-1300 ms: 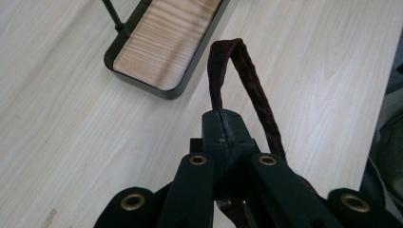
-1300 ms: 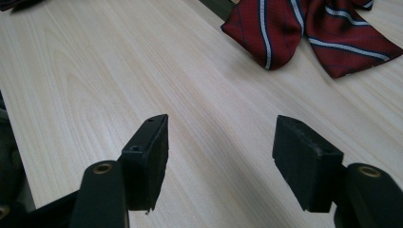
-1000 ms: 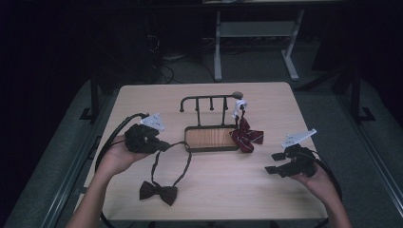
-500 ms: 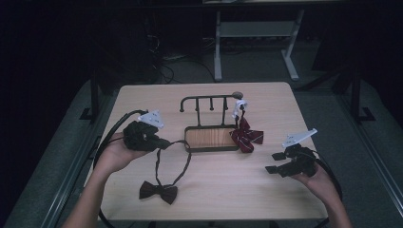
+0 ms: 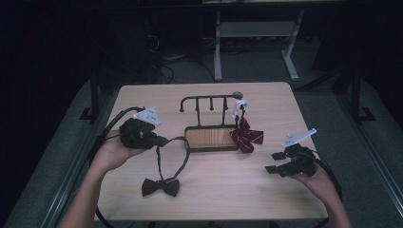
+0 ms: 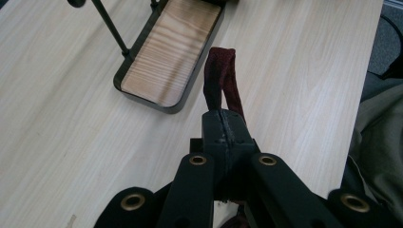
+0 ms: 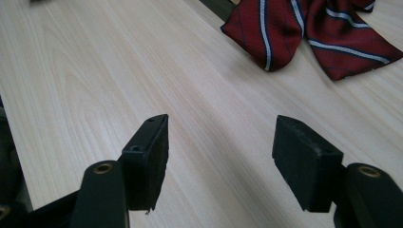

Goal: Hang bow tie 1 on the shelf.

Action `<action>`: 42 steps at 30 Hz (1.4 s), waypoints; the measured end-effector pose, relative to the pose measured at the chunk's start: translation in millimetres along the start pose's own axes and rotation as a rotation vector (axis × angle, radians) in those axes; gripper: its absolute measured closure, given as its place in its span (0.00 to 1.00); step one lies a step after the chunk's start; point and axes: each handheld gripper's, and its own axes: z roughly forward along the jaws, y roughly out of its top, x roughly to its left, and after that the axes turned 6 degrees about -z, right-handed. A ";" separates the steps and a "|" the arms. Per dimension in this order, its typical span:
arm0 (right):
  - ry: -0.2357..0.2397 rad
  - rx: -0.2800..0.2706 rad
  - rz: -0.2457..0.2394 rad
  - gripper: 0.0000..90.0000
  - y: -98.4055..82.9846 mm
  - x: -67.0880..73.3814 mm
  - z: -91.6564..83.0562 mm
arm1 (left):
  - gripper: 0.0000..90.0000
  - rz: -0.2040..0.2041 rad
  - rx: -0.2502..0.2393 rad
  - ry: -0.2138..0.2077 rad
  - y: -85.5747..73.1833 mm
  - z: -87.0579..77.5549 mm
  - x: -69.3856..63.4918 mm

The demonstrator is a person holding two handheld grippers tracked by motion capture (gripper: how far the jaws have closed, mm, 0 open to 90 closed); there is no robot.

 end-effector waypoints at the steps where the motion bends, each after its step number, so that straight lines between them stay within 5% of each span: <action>1: 0.000 0.000 0.000 0.41 0.0 0.2 -0.2 | 1.00 0.000 0.000 0.000 0.9 -0.6 0.4; 42: -0.011 -0.018 -0.002 0.42 -2.3 -0.6 -8.1 | 1.00 -0.034 0.023 0.012 48.1 -5.6 39.2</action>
